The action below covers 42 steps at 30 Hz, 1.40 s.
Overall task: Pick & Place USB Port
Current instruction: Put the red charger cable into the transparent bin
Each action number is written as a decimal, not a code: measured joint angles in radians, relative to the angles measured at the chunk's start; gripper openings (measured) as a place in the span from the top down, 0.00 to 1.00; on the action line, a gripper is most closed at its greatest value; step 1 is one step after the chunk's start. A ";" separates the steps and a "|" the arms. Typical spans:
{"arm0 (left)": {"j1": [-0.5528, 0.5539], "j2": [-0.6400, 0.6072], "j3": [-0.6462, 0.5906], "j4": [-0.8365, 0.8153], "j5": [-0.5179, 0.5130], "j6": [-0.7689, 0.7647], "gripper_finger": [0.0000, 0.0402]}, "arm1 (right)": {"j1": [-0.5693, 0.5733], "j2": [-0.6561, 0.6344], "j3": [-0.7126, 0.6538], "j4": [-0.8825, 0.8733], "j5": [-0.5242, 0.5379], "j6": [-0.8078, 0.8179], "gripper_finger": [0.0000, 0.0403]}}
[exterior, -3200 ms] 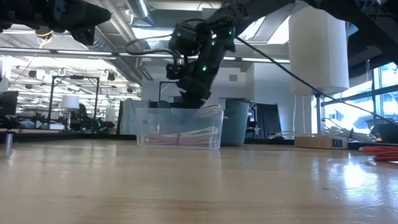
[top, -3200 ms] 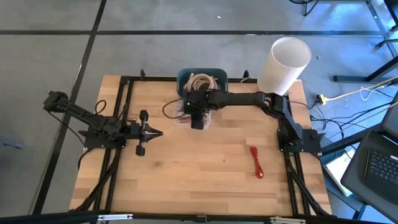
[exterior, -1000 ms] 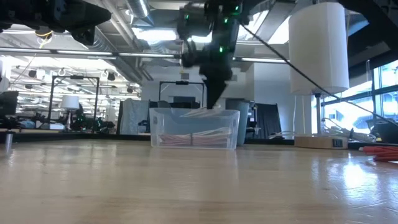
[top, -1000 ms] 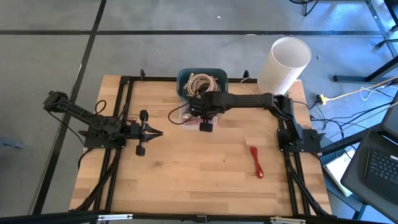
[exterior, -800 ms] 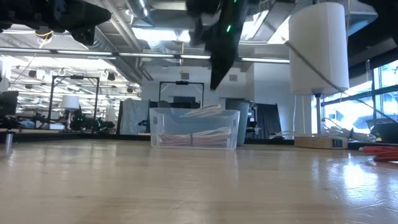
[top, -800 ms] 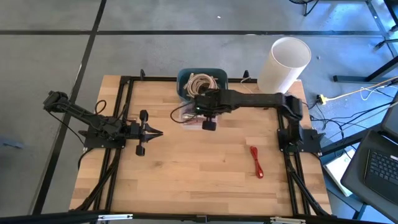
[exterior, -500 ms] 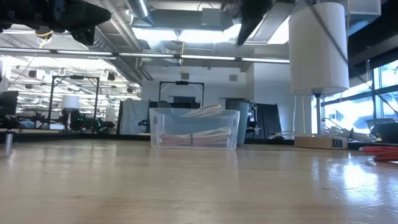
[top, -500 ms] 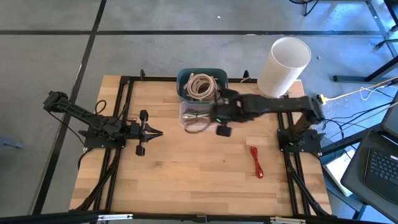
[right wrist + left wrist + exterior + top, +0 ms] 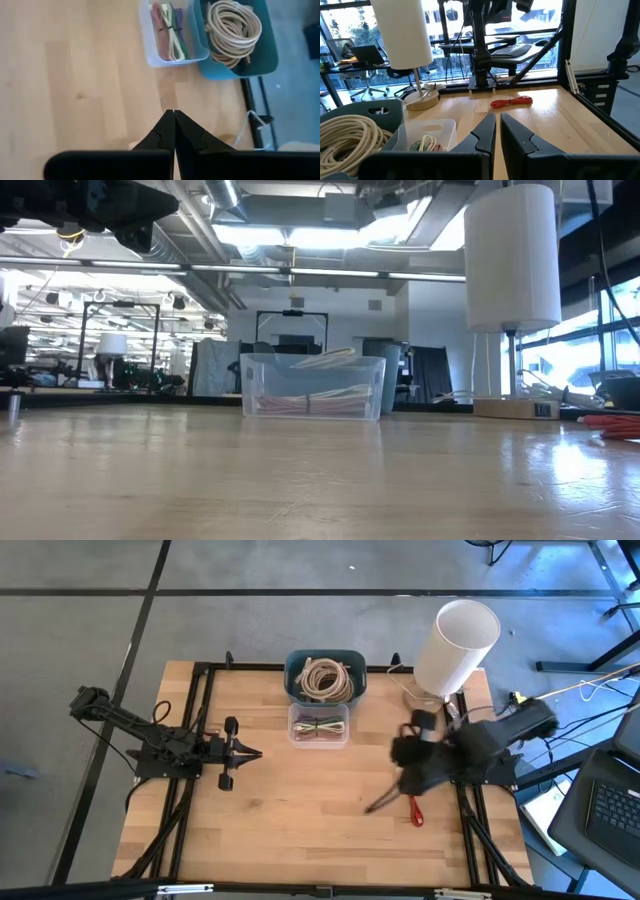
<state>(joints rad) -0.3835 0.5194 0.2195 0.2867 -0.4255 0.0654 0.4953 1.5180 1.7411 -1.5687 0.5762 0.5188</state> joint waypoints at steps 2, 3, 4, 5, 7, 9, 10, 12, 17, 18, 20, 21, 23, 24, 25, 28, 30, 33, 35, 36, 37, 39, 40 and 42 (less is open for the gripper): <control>0.000 0.000 0.000 0.000 0.000 0.000 0.96 | 0.035 -0.070 -0.046 -0.001 0.000 0.060 1.00; 0.000 0.000 0.000 0.000 0.000 0.000 0.96 | 0.055 -0.113 -0.075 -0.002 0.003 0.088 1.00; 0.000 0.000 0.000 0.000 0.000 0.000 0.96 | 0.073 -0.157 -0.104 -0.002 0.018 0.118 1.00; 0.000 0.000 0.000 0.000 0.000 0.000 0.96 | 0.093 -0.202 -0.135 -0.001 0.047 0.154 1.00; 0.000 0.000 0.000 0.000 0.000 0.000 0.96 | 0.130 -0.297 -0.211 0.027 0.068 0.213 1.00; 0.000 0.000 0.000 0.000 0.000 0.000 0.96 | 0.159 -0.389 -0.309 0.126 0.068 0.233 1.00; 0.000 0.000 0.000 0.000 0.000 0.000 0.96 | 0.172 -0.433 -0.373 0.198 0.067 0.226 1.00; 0.000 0.000 0.000 0.000 0.000 0.000 0.96 | 0.192 -0.508 -0.502 0.348 0.048 0.187 1.00; 0.000 0.000 0.000 0.000 0.000 0.000 0.96 | 0.209 -0.614 -0.810 0.753 -0.049 0.119 1.00; 0.000 0.000 0.000 0.000 0.000 0.000 0.96 | 0.209 -0.619 -0.863 0.821 -0.080 0.129 1.00; 0.000 0.000 0.000 0.000 0.000 0.000 0.96 | 0.209 -0.619 -0.952 0.918 -0.143 0.203 1.00; 0.000 0.000 0.000 0.000 0.000 0.000 0.96 | 0.210 -0.616 -0.990 0.942 -0.174 0.262 1.00; 0.000 0.000 0.000 0.000 0.000 0.000 0.96 | 0.210 -0.607 -1.050 0.950 -0.217 0.413 1.00; 0.000 0.000 0.000 0.000 0.000 0.000 0.96 | 0.210 -0.602 -1.075 0.941 -0.227 0.488 1.00; 0.000 0.000 0.000 0.000 0.000 0.000 0.96 | 0.210 -0.598 -1.100 0.927 -0.230 0.566 1.00; 0.000 0.000 0.000 0.000 0.000 0.000 0.96 | 0.209 -0.595 -1.150 0.882 -0.230 0.798 1.00; 0.000 0.000 0.000 0.000 0.000 0.000 0.96 | 0.207 -0.595 -1.173 0.848 -0.230 0.908 1.00; 0.000 0.000 0.000 0.000 0.000 0.000 0.96 | 0.207 -0.595 -1.191 0.783 -0.230 1.009 1.00; 0.000 0.000 0.000 0.000 0.000 0.000 0.96 | 0.207 -0.595 -1.207 0.737 -0.231 1.067 1.00; 0.000 0.000 0.000 0.000 0.000 0.000 0.96 | 0.207 -0.595 -1.211 0.717 -0.234 1.088 0.99; 0.000 0.000 0.000 0.000 0.000 0.000 0.96 | 0.207 -0.595 -1.213 0.705 -0.238 1.101 0.99; 0.000 0.000 0.000 0.000 0.000 0.000 0.96 | 0.207 -0.595 -1.217 0.701 -0.245 1.110 0.96; 0.000 0.000 0.000 0.000 0.000 0.000 0.96 | 0.207 -0.595 -1.218 0.700 -0.245 1.107 0.95; 0.000 0.000 0.000 0.000 0.000 0.000 0.96 | 0.207 -0.595 -1.219 0.705 -0.244 1.062 0.93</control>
<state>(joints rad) -0.3834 0.5196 0.2195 0.2868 -0.4254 0.0654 0.7025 0.9226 0.5224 -0.8640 0.3318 1.5813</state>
